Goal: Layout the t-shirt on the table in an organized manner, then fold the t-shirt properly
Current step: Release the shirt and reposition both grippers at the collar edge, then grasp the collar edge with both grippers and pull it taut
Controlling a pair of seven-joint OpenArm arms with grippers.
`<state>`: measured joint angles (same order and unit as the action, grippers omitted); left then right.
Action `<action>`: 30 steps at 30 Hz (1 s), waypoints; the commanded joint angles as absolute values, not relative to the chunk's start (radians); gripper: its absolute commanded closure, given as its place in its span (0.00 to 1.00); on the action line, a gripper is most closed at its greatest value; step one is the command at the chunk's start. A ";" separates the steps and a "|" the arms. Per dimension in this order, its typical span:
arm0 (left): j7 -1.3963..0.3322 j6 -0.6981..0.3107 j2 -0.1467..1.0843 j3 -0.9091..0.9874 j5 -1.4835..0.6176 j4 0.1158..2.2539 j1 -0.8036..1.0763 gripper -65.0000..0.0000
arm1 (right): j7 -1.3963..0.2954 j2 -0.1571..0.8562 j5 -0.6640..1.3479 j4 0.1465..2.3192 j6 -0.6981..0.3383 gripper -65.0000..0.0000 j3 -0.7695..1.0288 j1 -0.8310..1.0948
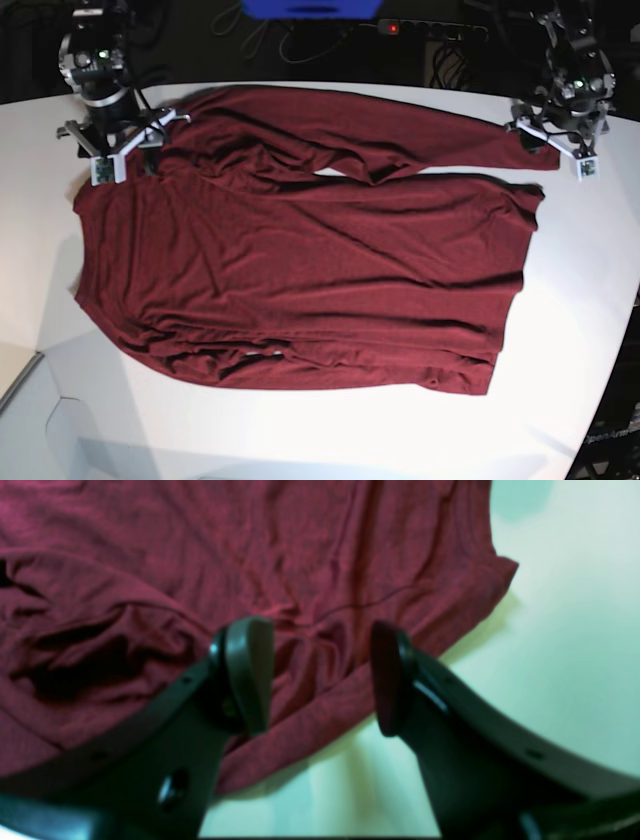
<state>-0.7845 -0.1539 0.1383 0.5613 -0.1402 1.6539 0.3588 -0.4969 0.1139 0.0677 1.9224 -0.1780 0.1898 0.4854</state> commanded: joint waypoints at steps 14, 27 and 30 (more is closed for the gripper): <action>-0.742 -0.150 0.145 0.567 -0.124 1.647 0.341 0.98 | -0.472 0.122 0.070 1.949 -0.173 0.58 0.193 0.515; -0.751 -0.150 0.145 0.521 -0.122 1.646 0.314 1.00 | -0.476 0.120 0.071 1.998 -0.171 0.50 0.127 0.618; -0.751 -0.150 0.145 0.507 -0.122 1.646 0.312 1.00 | -0.476 0.117 0.071 1.980 -0.171 0.50 0.105 0.616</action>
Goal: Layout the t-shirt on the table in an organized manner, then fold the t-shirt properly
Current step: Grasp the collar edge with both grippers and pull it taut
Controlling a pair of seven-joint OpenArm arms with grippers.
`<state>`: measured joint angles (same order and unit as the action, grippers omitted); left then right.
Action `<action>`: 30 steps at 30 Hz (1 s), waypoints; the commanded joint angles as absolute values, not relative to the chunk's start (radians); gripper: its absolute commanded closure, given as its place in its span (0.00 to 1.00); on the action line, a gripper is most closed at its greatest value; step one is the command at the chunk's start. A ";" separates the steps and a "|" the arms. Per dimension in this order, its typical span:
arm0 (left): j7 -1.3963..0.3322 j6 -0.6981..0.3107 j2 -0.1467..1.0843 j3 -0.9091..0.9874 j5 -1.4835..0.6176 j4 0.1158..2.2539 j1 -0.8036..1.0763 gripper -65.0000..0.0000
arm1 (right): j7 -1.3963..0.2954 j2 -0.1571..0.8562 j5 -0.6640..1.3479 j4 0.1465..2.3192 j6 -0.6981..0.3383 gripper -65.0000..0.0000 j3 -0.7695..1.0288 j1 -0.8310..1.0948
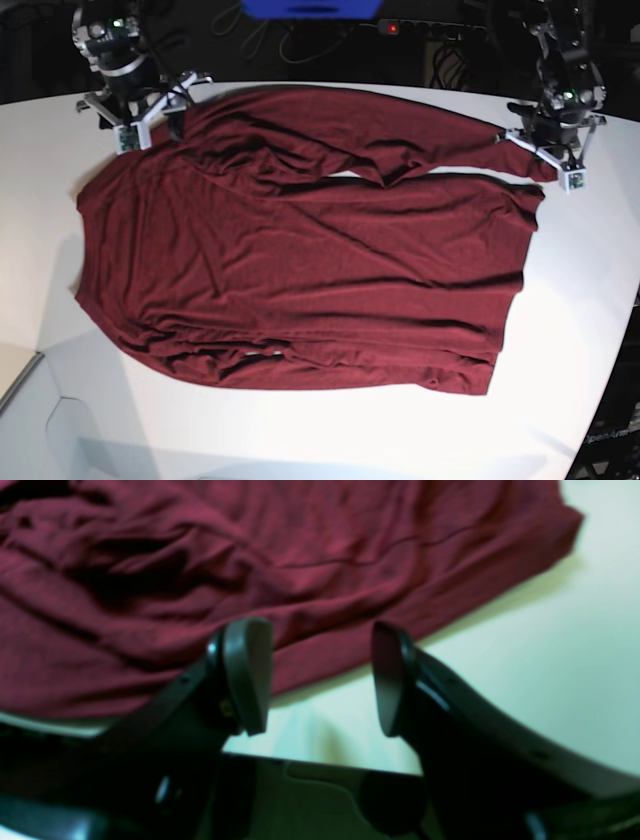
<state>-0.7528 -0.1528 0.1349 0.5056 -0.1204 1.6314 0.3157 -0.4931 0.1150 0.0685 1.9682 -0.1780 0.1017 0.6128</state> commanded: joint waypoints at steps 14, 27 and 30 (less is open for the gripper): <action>-0.746 -0.150 0.145 0.509 -0.122 1.646 0.311 1.00 | -0.476 0.087 0.068 1.863 -0.170 0.40 0.102 0.598; -0.746 -0.150 0.145 0.509 -0.122 1.646 0.311 1.00 | -0.476 0.091 0.067 1.805 -0.170 0.64 0.071 0.593; -0.746 -0.150 0.145 0.512 -0.122 1.647 0.311 1.00 | -0.476 0.091 0.070 1.801 -0.170 0.89 0.077 0.591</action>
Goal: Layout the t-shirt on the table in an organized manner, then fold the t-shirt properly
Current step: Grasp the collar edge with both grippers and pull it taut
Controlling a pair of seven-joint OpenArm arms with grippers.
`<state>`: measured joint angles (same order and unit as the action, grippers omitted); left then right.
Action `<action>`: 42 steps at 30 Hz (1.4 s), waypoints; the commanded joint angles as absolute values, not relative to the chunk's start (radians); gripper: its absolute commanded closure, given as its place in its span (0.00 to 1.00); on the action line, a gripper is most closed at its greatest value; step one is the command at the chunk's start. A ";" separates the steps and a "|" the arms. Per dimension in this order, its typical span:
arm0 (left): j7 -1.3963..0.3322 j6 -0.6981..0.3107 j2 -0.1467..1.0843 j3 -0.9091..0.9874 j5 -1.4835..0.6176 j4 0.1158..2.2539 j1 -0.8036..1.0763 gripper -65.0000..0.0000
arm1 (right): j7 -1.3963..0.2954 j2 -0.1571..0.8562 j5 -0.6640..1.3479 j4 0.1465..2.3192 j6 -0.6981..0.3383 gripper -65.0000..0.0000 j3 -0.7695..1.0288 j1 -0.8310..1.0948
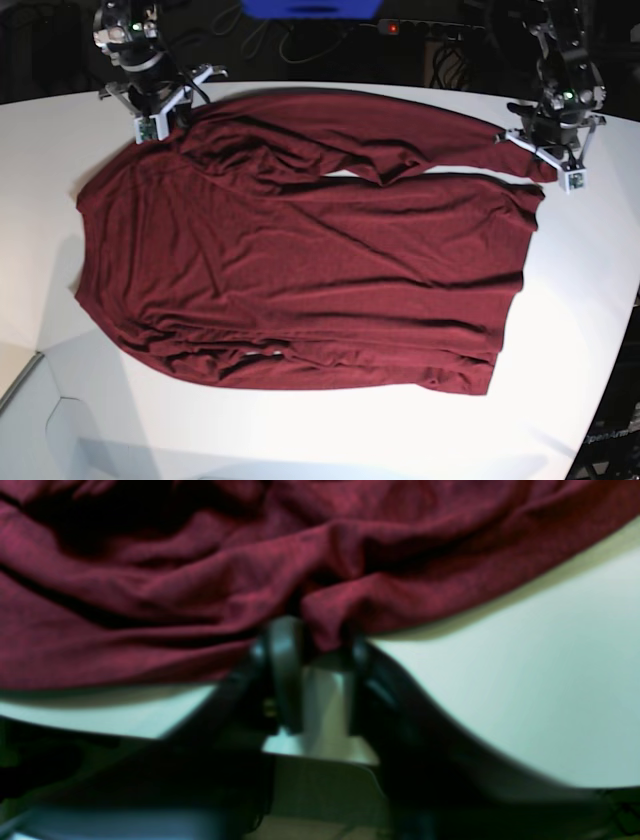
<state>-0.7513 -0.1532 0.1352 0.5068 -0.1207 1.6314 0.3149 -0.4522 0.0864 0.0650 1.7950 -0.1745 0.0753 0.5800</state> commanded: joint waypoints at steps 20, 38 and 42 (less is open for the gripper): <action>-0.754 -0.150 0.145 0.515 -0.122 1.847 0.312 1.00 | -0.476 0.101 0.071 1.969 -0.170 1.00 0.173 0.596; -0.754 -0.150 0.145 0.516 -0.122 1.850 0.274 1.00 | -0.472 0.097 0.073 2.011 -0.171 1.00 0.286 0.530; -0.754 -0.150 0.145 0.516 -0.122 1.850 0.291 1.00 | -0.470 0.099 0.073 2.012 -0.171 1.00 0.283 0.538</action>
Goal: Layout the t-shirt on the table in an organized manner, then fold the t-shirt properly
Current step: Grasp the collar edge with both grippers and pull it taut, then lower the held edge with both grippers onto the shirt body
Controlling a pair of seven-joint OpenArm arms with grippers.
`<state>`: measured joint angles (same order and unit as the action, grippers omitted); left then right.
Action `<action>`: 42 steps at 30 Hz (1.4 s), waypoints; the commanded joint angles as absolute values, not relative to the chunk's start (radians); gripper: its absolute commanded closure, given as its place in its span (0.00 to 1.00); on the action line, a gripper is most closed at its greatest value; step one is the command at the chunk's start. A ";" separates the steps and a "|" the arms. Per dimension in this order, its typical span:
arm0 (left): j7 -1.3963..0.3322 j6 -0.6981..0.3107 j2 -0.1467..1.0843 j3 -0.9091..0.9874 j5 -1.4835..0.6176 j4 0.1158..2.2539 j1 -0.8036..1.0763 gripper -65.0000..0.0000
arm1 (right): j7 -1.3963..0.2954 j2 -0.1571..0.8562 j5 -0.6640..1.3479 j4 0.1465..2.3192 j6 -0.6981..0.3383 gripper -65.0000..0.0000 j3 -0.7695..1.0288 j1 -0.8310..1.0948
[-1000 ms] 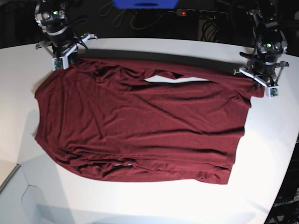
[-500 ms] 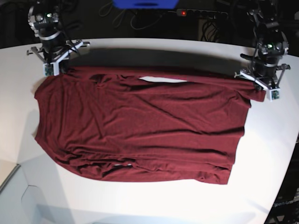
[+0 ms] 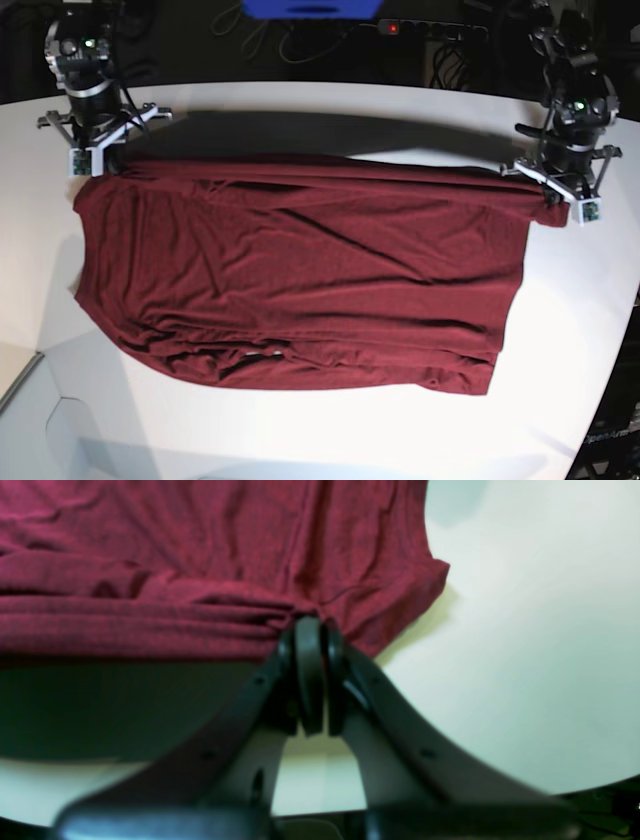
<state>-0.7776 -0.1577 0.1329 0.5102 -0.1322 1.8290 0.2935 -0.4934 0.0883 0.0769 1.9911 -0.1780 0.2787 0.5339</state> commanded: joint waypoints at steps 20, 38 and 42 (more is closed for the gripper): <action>-0.754 -0.150 0.154 0.516 -0.122 1.839 0.194 1.00 | -0.475 0.053 0.067 2.018 -0.294 1.00 0.285 0.499; -0.754 -0.150 0.143 0.509 -0.122 1.615 0.050 1.00 | -0.476 0.058 0.064 1.828 -0.295 1.00 0.277 0.248; -0.754 -0.150 0.143 0.509 -0.122 1.583 0.024 1.00 | -0.476 0.058 0.064 1.765 -0.295 1.00 0.277 0.189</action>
<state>-0.7799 -0.1570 0.1326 0.5064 -0.1238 1.5681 0.0391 -0.5037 0.0498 0.0605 1.7496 -0.2951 0.2741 0.2043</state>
